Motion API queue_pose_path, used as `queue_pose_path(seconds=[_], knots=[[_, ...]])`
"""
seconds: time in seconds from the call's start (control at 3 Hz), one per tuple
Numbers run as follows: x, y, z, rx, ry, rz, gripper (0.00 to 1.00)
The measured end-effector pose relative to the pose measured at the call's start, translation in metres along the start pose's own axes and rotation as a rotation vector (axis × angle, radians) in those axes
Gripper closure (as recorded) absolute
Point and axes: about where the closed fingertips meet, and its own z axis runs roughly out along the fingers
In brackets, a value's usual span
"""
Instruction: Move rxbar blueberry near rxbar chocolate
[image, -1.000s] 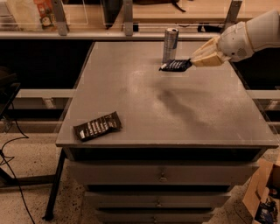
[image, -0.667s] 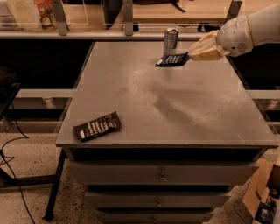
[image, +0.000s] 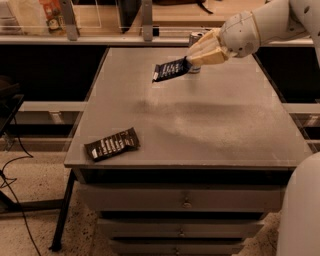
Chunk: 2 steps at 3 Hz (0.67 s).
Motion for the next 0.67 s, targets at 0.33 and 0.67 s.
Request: queue_pose_path(seconds=[0.33, 0.67], knots=[[-0.016, 0.005, 0.031, -0.094, -0.032, -0.062, 1.00], [-0.026, 0.010, 0.045, -0.129, -0.004, -0.127, 1.00]])
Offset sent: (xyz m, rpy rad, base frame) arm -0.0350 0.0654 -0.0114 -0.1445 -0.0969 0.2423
